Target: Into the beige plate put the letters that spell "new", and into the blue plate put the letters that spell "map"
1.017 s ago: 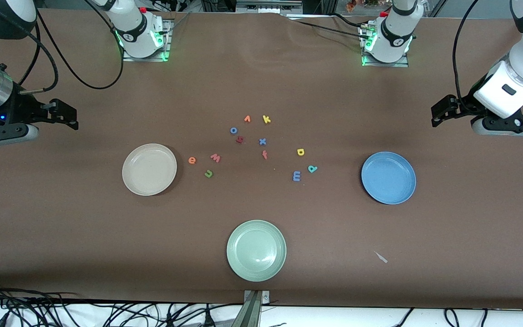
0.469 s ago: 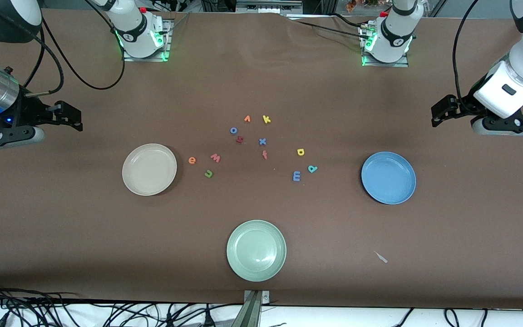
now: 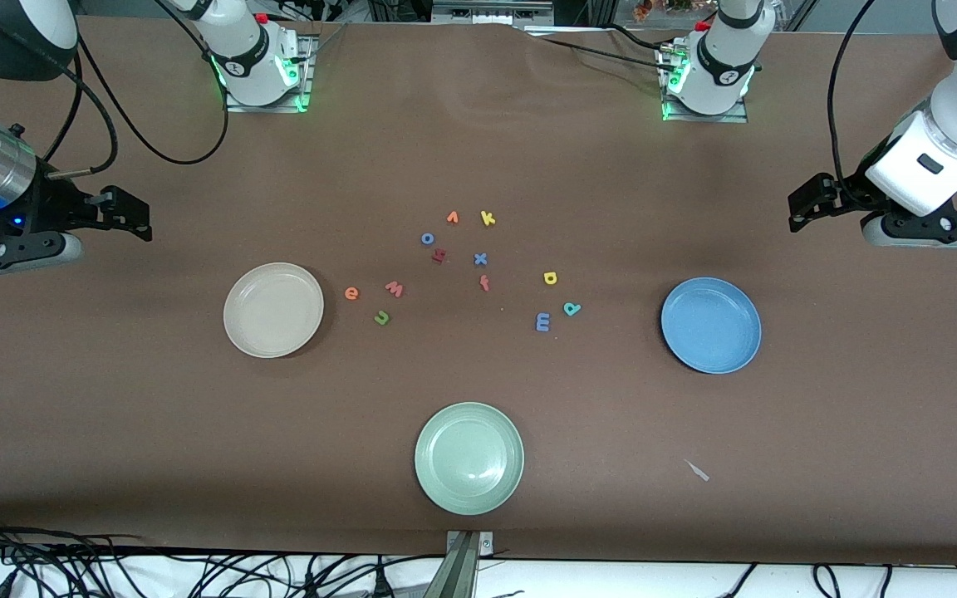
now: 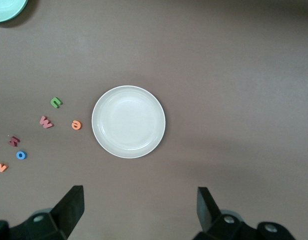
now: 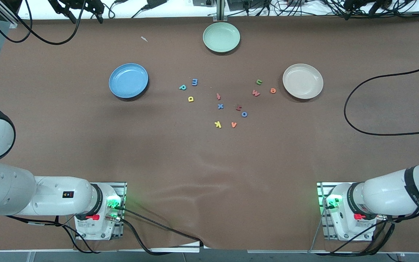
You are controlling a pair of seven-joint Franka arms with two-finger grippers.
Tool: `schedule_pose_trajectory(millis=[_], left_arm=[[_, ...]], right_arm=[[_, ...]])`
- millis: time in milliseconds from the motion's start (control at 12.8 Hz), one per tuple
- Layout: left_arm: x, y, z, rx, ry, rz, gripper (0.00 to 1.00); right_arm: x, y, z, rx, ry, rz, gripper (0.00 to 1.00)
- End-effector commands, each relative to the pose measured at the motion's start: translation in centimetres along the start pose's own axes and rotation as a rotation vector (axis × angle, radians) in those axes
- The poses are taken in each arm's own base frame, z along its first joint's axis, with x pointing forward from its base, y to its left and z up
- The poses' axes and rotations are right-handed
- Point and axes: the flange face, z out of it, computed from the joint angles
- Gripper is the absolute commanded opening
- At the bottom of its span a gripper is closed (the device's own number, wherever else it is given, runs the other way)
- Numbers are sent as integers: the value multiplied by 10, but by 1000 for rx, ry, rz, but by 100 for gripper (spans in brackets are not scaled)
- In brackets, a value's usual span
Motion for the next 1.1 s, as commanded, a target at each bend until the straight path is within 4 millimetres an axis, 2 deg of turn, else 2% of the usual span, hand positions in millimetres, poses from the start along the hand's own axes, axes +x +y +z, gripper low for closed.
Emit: schedule_pose_trajectory(millis=[0, 391, 1017], left_arm=[[-1, 2, -5, 19, -3, 28, 100], [-1, 3, -5, 19, -2, 31, 100], [-2, 0, -5, 18, -7, 27, 100]], right_arm=[[2, 2, -3, 16, 9, -8, 100], [-13, 2, -28, 33, 28, -1, 100], [-12, 13, -22, 16, 19, 12, 100]])
